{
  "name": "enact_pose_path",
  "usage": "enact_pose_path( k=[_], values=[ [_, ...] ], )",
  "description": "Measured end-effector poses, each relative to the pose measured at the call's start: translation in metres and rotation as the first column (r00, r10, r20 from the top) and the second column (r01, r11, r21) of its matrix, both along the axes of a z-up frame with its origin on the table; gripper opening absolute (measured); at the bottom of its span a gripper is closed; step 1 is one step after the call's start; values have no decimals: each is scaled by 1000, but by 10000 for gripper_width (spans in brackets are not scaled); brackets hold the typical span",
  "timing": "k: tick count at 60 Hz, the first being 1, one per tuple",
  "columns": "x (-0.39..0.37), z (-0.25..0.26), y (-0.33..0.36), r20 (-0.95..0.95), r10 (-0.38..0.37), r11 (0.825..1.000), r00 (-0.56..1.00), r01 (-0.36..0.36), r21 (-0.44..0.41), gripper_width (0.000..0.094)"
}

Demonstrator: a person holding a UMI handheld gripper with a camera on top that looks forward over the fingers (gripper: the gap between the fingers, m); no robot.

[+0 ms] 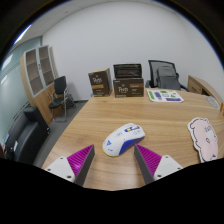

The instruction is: Arrange mouse

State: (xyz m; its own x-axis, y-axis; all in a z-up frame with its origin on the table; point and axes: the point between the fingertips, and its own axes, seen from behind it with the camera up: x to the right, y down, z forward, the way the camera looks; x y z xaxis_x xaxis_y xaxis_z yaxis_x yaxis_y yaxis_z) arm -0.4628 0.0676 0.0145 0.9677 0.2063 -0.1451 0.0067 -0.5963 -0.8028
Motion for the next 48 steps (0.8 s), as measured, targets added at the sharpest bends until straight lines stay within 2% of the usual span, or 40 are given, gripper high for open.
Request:
enact_pose_path(
  k=[7,23,28,32,36,44,48],
  values=[
    [3,-16,26,12,-16,999,1000,17,-38,829],
    [-4,-23,82,96,-73,997,993,75,-19,808],
    [-3,-25,94,165,-106,994,981,108,-6,720],
    [-7,-25,95,183,-106,994,977,105,11,587],
    [-6,-25,93,201,-126,992,971,126,13,545],
    [-6,-27,89,136,-209,972,968,221,-82,425],
    [-7,-24,89,118,-211,969,970,224,-109,395]
  ],
)
